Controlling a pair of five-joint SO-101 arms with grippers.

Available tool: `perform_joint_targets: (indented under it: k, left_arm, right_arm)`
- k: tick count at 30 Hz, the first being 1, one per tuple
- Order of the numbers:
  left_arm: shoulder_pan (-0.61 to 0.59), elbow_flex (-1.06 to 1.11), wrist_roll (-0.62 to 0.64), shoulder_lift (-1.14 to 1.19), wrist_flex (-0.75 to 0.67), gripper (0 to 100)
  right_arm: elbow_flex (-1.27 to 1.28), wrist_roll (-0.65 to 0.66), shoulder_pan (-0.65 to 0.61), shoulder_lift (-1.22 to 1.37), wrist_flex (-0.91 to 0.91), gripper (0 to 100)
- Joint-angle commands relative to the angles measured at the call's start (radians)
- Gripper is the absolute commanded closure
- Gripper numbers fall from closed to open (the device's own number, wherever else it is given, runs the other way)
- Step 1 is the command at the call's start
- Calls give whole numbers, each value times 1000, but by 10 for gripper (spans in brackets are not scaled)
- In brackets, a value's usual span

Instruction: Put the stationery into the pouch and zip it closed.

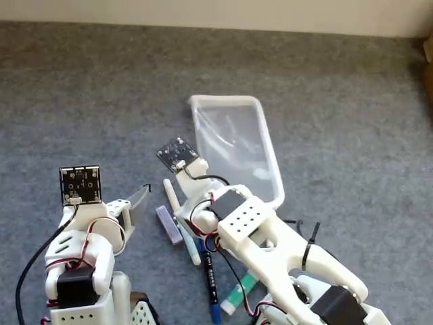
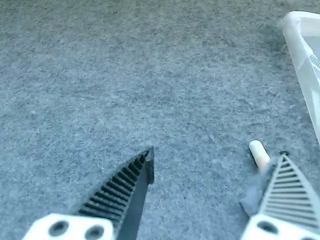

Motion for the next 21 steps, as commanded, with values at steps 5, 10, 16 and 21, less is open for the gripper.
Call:
perform_joint_targets:
  k: [5,10,16,21]
  left_arm:
    - [-16,-5,9,12,-3,659]
    - [-18,8,9,12,-3,659]
    - [-18,8,9,12,-5,659]
    - [-18,10,9,12,-5,659]
  right_arm:
    - [-13,-9,7,140,-10,993]
    - [-171,-8,25,196,203,993]
    - [-271,101,114,199,338,993]
    - [-275,123,203,191,357,992]
